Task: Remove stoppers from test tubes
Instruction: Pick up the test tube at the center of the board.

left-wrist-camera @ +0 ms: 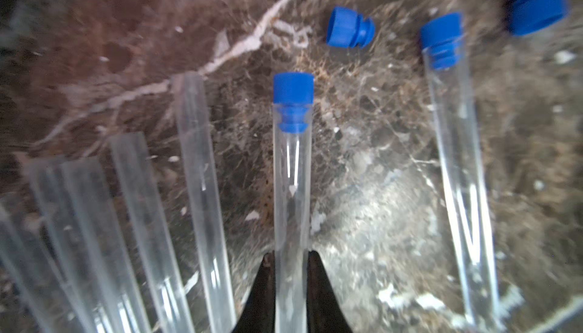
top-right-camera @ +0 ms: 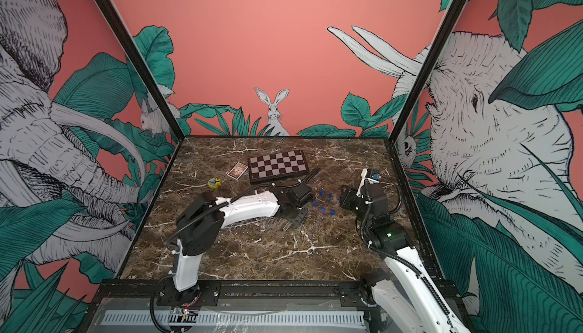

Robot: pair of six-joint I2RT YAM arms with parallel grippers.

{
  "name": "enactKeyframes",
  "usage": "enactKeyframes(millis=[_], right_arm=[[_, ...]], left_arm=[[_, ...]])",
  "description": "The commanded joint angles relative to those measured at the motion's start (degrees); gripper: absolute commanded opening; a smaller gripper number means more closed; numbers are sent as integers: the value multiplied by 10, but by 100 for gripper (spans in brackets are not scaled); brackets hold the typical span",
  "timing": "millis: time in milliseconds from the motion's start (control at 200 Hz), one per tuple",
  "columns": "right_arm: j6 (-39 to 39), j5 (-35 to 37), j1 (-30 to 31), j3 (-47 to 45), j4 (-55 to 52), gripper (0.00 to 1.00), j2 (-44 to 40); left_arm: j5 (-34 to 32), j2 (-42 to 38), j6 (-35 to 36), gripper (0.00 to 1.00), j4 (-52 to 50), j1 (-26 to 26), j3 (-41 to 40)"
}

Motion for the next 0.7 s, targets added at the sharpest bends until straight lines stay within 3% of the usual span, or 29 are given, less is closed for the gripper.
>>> enactKeyframes(millis=[0,300,695], right_arm=[[31,-48,-3,-13,44,44,18],[63,-172,22,-8,154,52,117],[75,-228,48,13,244,58,149]], left_arm=[[-17,-123,23,10,59,4,-24],[12,-232,41,10,133,3,-85],[26,-256,37,10,153,2,-100]])
